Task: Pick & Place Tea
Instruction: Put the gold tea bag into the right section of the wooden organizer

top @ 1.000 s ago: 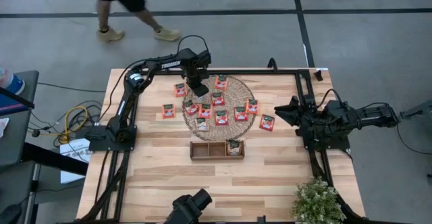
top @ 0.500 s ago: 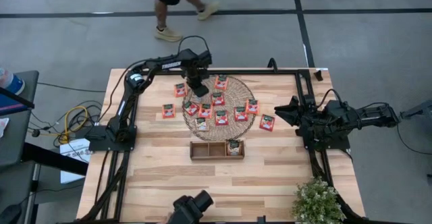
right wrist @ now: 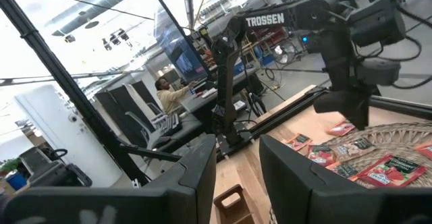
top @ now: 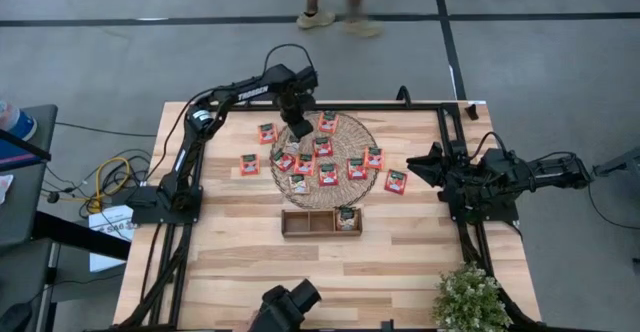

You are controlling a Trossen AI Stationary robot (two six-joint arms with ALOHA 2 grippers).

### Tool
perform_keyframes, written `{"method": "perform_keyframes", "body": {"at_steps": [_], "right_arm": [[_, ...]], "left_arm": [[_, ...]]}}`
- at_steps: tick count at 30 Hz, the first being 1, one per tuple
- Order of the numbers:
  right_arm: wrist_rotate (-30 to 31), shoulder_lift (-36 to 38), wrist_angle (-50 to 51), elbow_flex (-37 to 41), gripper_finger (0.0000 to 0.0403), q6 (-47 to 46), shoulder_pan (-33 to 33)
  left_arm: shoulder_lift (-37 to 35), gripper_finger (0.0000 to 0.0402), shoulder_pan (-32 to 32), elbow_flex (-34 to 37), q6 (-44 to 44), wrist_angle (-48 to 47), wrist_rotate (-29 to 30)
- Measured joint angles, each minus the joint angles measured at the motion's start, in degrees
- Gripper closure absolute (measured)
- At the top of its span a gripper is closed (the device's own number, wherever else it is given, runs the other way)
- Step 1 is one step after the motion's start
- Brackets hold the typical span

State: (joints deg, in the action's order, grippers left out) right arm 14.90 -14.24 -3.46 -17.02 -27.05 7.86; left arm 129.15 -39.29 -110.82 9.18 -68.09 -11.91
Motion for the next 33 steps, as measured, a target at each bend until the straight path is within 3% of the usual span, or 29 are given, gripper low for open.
{"method": "perform_keyframes", "body": {"at_steps": [13, 33], "right_arm": [[0.0, 0.0, 0.0, 0.0, 0.0296, -2.05, 0.0], [0.0, 0.0, 0.0, 0.0, 0.0296, -2.03, 0.0]], "left_arm": [[0.01, 0.0326, 1.14, -0.53, 15.47, -0.99, 0.42], [0.23, 0.0326, 1.05, -0.51, 26.1, -1.04, 1.08]]}}
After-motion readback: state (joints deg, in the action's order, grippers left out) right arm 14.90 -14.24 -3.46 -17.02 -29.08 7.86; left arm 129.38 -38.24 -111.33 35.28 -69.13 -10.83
